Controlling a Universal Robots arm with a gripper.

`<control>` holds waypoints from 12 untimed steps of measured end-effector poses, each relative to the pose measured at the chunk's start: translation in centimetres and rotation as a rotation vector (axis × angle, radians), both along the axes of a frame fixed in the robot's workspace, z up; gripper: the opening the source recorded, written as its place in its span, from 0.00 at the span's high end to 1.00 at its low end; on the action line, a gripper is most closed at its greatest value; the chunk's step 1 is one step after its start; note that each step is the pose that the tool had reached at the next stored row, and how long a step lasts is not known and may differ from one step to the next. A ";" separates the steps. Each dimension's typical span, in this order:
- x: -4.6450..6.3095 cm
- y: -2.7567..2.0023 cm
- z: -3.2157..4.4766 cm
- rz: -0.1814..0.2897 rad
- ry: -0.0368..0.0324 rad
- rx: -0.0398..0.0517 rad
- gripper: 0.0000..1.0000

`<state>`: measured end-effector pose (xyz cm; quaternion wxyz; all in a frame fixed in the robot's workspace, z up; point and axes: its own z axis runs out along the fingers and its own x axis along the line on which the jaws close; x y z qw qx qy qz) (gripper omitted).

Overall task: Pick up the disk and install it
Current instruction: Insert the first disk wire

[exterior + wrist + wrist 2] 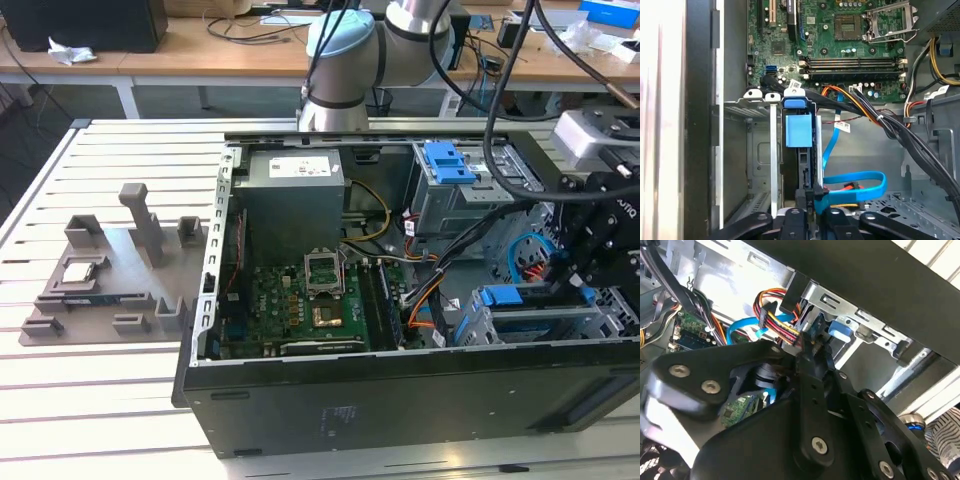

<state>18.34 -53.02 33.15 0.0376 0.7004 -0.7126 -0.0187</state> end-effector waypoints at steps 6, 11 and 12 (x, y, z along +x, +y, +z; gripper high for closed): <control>0.0 0.19 2.85 0.000 -0.0021 -0.0020 0.89; 0.0 0.42 5.10 0.000 -0.0024 -0.0021 0.89; 0.0 0.43 5.38 0.000 -0.0024 -0.0020 0.89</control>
